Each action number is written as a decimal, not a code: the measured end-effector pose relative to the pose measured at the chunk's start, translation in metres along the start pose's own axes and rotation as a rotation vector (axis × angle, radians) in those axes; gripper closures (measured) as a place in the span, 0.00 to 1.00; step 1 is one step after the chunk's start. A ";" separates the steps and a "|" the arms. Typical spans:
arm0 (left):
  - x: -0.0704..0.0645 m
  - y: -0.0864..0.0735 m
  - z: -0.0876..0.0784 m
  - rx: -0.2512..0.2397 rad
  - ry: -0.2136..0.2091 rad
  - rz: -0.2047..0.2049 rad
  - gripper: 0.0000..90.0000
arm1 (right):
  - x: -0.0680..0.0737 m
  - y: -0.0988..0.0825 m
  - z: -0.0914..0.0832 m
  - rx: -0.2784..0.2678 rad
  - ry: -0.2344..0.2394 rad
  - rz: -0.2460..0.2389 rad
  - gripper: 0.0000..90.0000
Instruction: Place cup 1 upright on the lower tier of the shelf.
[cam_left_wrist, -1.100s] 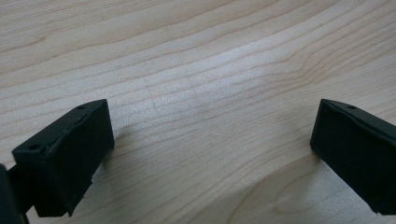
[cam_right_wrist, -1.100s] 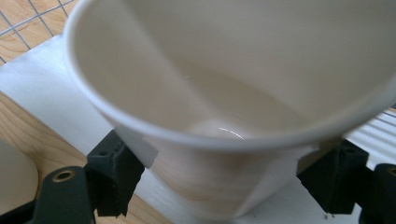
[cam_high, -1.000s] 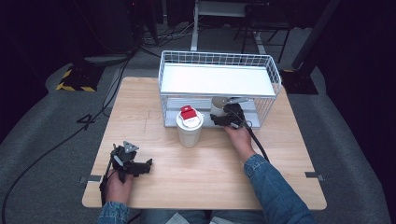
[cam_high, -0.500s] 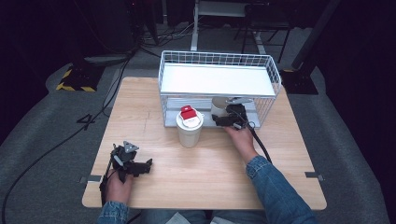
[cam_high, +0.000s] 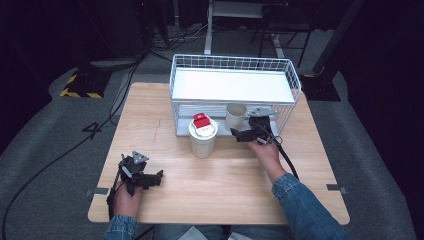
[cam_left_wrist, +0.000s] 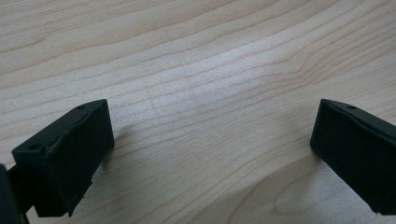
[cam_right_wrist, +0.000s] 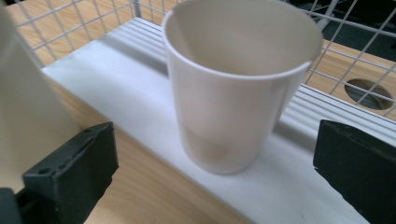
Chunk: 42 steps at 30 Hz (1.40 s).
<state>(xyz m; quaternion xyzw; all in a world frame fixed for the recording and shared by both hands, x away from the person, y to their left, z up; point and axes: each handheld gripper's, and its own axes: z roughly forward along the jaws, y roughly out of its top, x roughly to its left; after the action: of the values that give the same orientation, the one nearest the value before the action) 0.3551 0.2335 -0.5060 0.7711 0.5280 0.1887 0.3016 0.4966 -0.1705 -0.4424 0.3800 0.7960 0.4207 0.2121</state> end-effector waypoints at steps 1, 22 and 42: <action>0.000 0.000 0.000 0.000 -0.001 0.000 0.00 | 0.000 -0.001 -0.005 -0.002 0.004 -0.006 0.00; 0.000 0.000 0.000 0.000 0.000 0.000 0.00 | 0.004 -0.012 -0.086 -0.050 0.084 -0.038 0.00; 0.000 0.000 0.000 0.000 -0.001 0.001 0.00 | 0.002 -0.038 -0.143 -0.091 0.136 -0.029 0.00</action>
<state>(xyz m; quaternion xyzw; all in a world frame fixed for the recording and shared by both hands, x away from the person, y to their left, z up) 0.3547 0.2335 -0.5060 0.7715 0.5275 0.1885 0.3017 0.3845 -0.2552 -0.3944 0.3288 0.7942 0.4780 0.1808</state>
